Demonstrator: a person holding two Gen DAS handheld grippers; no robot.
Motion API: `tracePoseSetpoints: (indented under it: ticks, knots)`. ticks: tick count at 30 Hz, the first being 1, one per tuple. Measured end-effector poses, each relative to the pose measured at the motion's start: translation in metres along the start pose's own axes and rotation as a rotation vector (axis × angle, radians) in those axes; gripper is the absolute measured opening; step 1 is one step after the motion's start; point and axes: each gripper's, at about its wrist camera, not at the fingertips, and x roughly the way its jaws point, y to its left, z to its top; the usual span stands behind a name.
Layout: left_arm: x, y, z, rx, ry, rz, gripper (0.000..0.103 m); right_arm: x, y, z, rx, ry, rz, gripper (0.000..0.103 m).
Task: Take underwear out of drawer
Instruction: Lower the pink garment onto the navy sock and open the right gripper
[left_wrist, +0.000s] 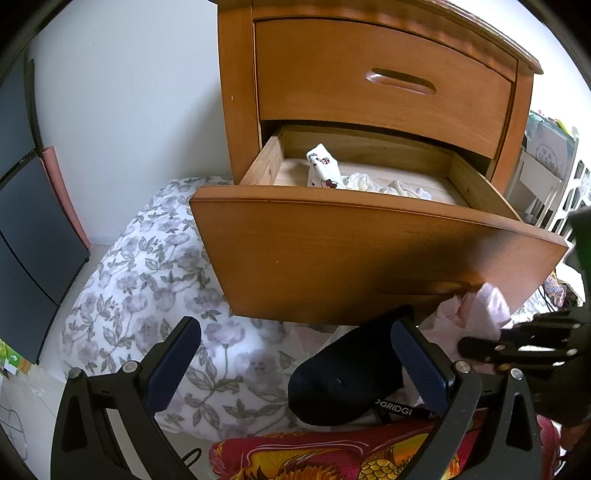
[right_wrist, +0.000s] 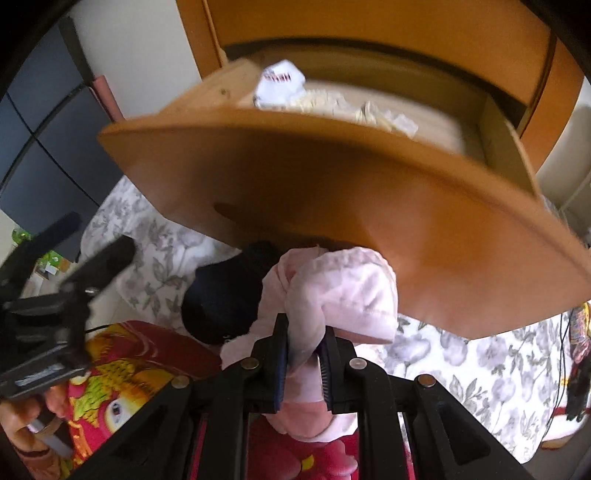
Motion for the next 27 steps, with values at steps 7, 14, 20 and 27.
tracePoseSetpoints:
  ticks: [7,14,20,27]
  knots:
    - [0.001,0.0,0.0,0.0,0.002,0.001,0.103,0.01,-0.001,0.001,0.013,0.019,-0.008,0.019]
    - [0.001,0.0,0.0,0.001,0.002,0.001,0.103,-0.004,-0.002,-0.002,0.024,-0.002,-0.005,0.032]
    - [0.0,0.001,0.0,0.001,0.002,0.002,0.103,-0.022,-0.007,-0.01,0.098,-0.056,-0.013,0.064]
    - [0.0,0.001,-0.001,0.0,-0.001,0.003,0.103,-0.043,-0.02,-0.026,0.223,-0.142,-0.073,0.092]
